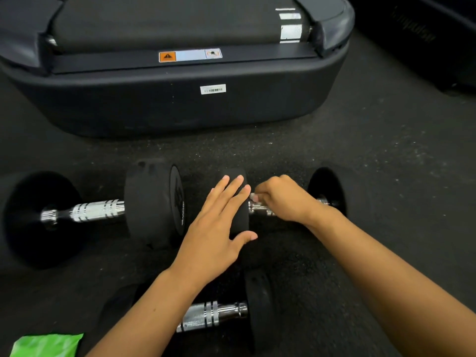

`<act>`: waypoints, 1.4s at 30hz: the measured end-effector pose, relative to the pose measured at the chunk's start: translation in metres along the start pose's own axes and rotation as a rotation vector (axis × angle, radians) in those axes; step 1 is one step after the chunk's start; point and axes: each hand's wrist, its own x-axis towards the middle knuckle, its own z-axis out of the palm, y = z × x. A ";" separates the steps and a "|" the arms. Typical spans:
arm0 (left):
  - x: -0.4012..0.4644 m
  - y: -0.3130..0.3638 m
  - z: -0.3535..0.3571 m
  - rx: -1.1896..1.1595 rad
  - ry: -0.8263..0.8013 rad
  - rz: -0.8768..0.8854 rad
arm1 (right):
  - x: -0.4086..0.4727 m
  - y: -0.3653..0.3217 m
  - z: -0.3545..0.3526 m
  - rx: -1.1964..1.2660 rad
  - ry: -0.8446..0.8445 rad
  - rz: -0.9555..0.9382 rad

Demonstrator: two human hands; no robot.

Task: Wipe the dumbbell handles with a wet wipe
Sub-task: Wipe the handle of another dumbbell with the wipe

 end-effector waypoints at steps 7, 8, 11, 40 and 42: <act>-0.003 -0.001 0.000 -0.007 0.000 0.002 | -0.014 0.010 0.007 -0.046 0.072 -0.085; -0.002 0.000 0.000 -0.002 0.007 0.001 | -0.012 0.007 0.005 -0.072 0.065 -0.067; -0.001 0.001 0.000 0.004 0.005 -0.021 | -0.015 -0.004 0.016 -0.161 0.134 -0.087; -0.002 0.001 0.000 -0.003 0.005 -0.034 | -0.034 0.037 0.069 -0.241 0.606 -0.463; -0.002 0.001 0.001 0.002 0.019 -0.026 | -0.029 0.026 0.075 -0.245 0.631 -0.461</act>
